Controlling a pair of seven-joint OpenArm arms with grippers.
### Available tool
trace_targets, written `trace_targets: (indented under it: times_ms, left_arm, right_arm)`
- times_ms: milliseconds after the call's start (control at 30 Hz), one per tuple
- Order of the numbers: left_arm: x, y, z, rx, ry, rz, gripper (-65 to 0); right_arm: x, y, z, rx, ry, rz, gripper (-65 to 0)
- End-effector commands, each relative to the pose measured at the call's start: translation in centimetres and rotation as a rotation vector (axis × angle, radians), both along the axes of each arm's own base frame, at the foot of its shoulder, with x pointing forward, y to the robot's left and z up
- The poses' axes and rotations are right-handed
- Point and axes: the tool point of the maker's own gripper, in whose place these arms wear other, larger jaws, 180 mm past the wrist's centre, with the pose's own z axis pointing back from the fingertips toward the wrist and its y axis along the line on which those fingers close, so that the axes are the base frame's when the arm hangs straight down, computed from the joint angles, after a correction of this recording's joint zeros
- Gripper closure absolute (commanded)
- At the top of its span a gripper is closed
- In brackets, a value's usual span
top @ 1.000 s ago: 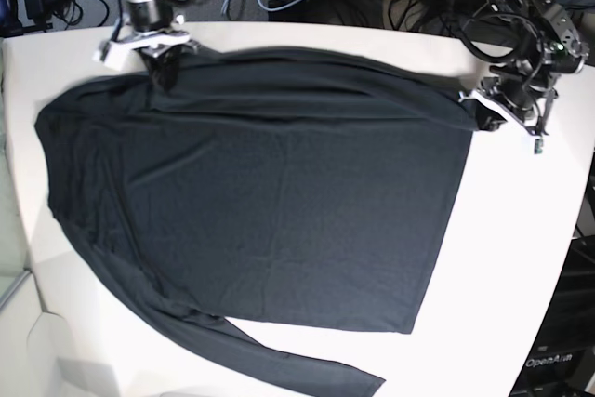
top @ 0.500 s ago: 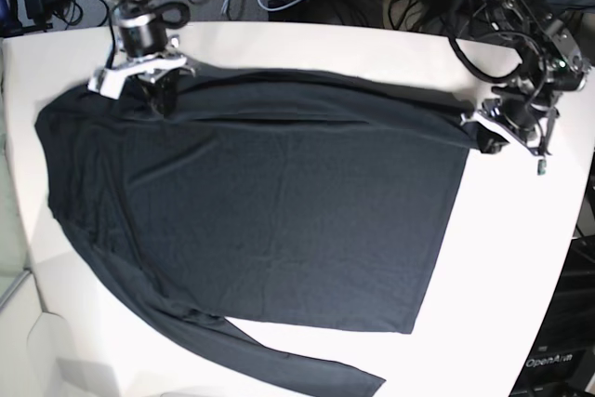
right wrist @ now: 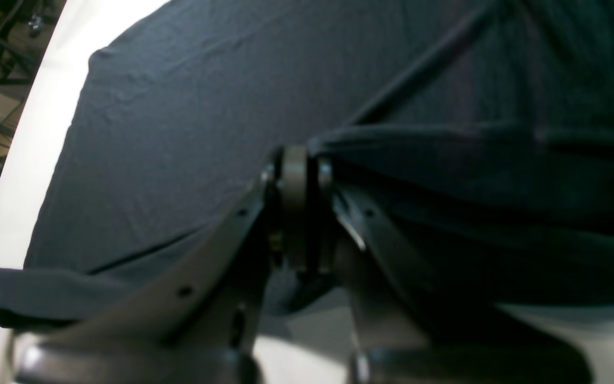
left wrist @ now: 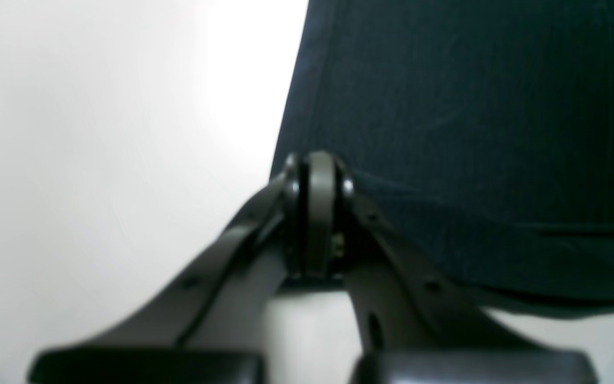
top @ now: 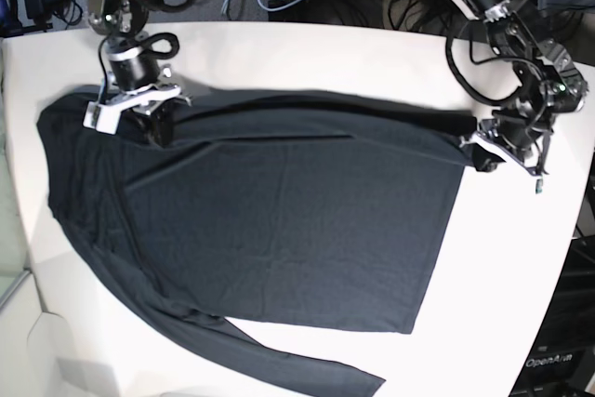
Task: Fold the T-shirt properly
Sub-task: 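Lift the shoulder edge with both grippers above the table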
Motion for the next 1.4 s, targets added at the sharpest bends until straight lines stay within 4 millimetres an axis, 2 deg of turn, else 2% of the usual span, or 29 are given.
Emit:
trace_targets:
  times_ms: [0, 233, 433, 567, 1033, 1167, 1267, 1367]
  left_arm:
    - [1.6, 0.3, 2.1, 0.007, -0.079, 0.003, 0.0]
    - [3.7, 0.3, 4.1, 0.005, -0.14, 0.004, 0.0]
    - [4.9, -0.2, 3.4, -0.043, -0.129, -0.001, 0.0]
    - [5.4, -0.6, 2.9, -0.068, -0.124, -0.005, 0.0]
    - [7.4, -0.8, 4.9, -0.073, -0.178, -0.01, 0.0]
    - [8.3, -0.7, 5.2, -0.088, -0.184, -0.013, 0.0]
    - [8.4, -0.7, 4.3, -0.106, -0.159, -0.014, 0.0]
    - [9.4, -0.3, 4.9, -0.111, -0.181, -0.01, 0.0]
  right_arm:
    - [0.8, -0.4, 1.5, -0.009, -0.058, -0.004, -0.1]
    - [1.6, -1.2, 1.9, -0.036, -0.071, 0.006, -0.2]
    - [2.3, -1.6, 2.5, -0.058, -0.084, 0.019, -0.2]
    - [3.2, -1.4, 1.8, -0.05, -0.051, 0.039, -0.2]
    - [5.9, -2.6, 3.4, -0.09, -0.1, 0.053, -0.3]
    - [6.3, -2.9, 2.1, -0.079, -0.069, 0.045, -0.3]
    - [6.4, -3.0, 1.7, -0.075, -0.059, 0.042, -0.3]
    - [6.5, -3.3, 1.4, -0.082, -0.052, 0.044, -0.3]
